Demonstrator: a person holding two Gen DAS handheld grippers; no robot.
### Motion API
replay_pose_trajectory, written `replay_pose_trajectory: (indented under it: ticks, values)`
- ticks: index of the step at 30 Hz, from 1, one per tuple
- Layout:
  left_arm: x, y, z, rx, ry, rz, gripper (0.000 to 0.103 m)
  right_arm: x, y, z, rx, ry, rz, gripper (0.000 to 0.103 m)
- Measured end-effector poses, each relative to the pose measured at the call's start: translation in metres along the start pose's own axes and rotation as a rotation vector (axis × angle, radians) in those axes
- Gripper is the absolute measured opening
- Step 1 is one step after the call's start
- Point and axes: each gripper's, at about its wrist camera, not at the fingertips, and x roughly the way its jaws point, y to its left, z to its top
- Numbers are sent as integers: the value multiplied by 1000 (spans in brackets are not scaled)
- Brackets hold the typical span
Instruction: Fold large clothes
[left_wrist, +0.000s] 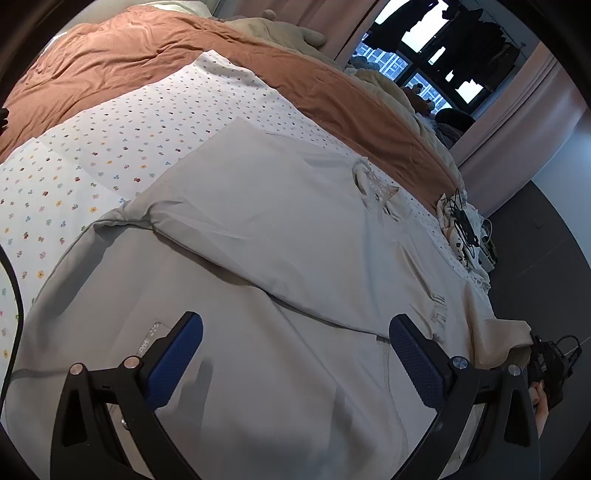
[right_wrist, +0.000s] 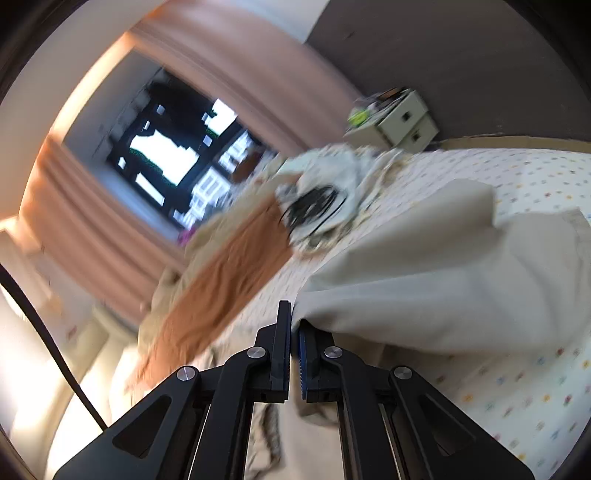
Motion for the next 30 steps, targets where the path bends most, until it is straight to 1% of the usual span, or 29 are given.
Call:
replay_pose_trajectory:
  ticks: [3,5,6,7,8,9,11,13,14,16,17,18,20,21,22,24,29,30]
  values:
    - [0,1,1,3,-1,0,103,16,19,-18,-33,86,-10,0]
    - [0,3,1,-5,4,-4,103,25,23,-11,-41,133,-22,0]
    - [0,4,2,-11,7,-6,103,31,26,-12,-42,158,-30,0]
    - [0,6,2,-16,8,-7,103,37,28,-20,-41,197,-40,0]
    - [-1,6,3,-20,8,-7,103,39,26,-17,-34,226,-47,0]
    - [-1,7,3,-23,7,-7,103,50,27,-9,-22,256,-53,0]
    - [-2,8,4,-28,6,-9,103,67,24,-11,12,319,-60,1]
    - [-2,8,4,-32,6,-12,103,74,23,-12,40,366,-76,1]
    - [-2,8,4,-33,6,-15,103,76,20,-12,58,387,-92,1]
    - [-2,7,5,-32,6,-19,103,74,20,-7,81,392,-107,3]
    - [-2,7,5,-32,5,-20,103,59,22,-8,93,386,-112,5]
    - [-3,7,4,-32,5,-21,103,51,24,-6,98,380,-127,10]
    - [-3,7,5,-34,6,-24,103,32,31,2,77,338,-145,40]
    - [-3,7,5,-35,6,-25,103,23,33,6,65,315,-137,78]
    - [-3,7,4,-35,8,-28,103,16,34,9,61,301,-131,96]
    - [-3,7,4,-35,9,-32,103,0,32,16,55,274,-144,95]
    - [-4,5,2,-26,6,-30,103,-31,12,40,33,182,-265,95]
    - [-4,5,2,-25,6,-29,103,-37,8,45,35,164,-271,95]
